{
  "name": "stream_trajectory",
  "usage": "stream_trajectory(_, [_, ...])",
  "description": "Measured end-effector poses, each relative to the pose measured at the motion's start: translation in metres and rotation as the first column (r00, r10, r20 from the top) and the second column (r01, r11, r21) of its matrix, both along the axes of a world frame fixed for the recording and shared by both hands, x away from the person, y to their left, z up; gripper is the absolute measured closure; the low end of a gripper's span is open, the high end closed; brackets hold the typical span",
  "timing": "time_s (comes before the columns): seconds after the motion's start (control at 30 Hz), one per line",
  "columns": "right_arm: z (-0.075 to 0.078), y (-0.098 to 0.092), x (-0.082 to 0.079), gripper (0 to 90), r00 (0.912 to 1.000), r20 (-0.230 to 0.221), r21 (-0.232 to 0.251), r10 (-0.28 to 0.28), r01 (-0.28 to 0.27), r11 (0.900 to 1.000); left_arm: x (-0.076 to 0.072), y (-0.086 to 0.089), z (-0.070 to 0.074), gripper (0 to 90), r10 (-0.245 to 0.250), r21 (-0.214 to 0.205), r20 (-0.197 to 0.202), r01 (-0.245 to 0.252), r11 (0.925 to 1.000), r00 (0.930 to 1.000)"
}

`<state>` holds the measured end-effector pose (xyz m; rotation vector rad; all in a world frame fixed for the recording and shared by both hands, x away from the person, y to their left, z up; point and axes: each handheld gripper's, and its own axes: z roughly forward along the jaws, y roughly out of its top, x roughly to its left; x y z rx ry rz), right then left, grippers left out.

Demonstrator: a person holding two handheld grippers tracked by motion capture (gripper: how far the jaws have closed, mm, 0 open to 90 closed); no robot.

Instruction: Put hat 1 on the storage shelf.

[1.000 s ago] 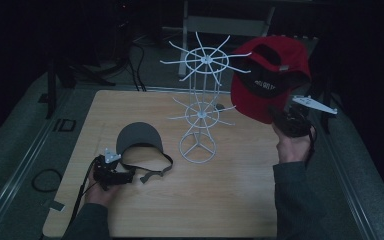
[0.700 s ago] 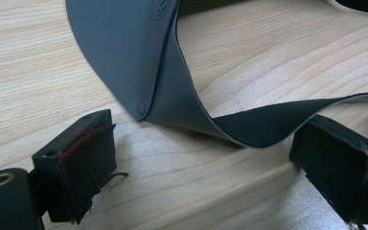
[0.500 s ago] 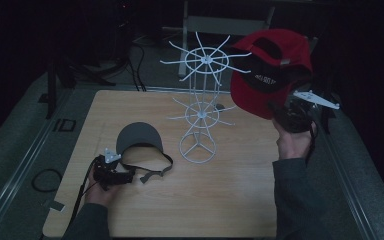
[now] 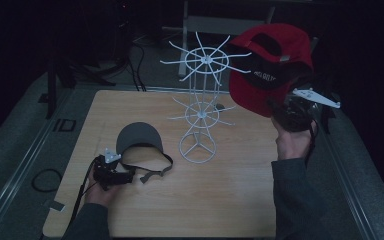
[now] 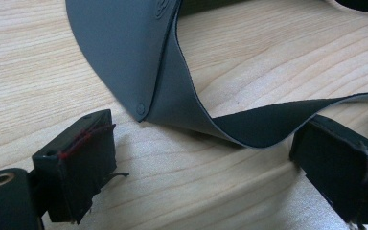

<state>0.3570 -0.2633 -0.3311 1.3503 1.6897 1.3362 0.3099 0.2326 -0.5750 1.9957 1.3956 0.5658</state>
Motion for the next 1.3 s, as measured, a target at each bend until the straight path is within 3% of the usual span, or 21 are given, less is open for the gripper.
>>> stream_trajectory(0.2, [0.0,0.006,-0.003,86.1,1.0,0.008,-0.012,0.002,-0.002,0.9999,0.0,0.0,0.0,8.6,0.0,0.0,0.0,0.0,1.0,1.0])
stream_trajectory(0.53, [-0.011,0.022,-0.01,86.1,0.999,0.04,-0.11,-0.017,0.022,0.9937,0.0,0.0,0.0,8.6,0.0,0.0,-0.001,0.0,1.0,1.0])
stream_trajectory(0.73, [-0.023,0.027,-0.011,86.0,0.9993,0.037,-0.148,-0.008,0.013,0.9888,0.0,0.0,0.0,8.6,0.001,-0.001,0.0,-0.001,1.0,1.0])
stream_trajectory(1.13, [-0.044,0.023,-0.007,85.2,0.9995,-0.003,-0.169,0.03,-0.03,0.9852,0.0,0.0,0.0,8.6,0.0,0.0,0.0,0.0,1.0,1.0])
stream_trajectory(1.3, [-0.047,0.019,-0.008,77.6,0.9994,-0.014,-0.169,0.033,-0.034,0.9851,0.0,0.0,0.0,8.6,-0.001,0.004,0.0,0.001,1.0,1.0])
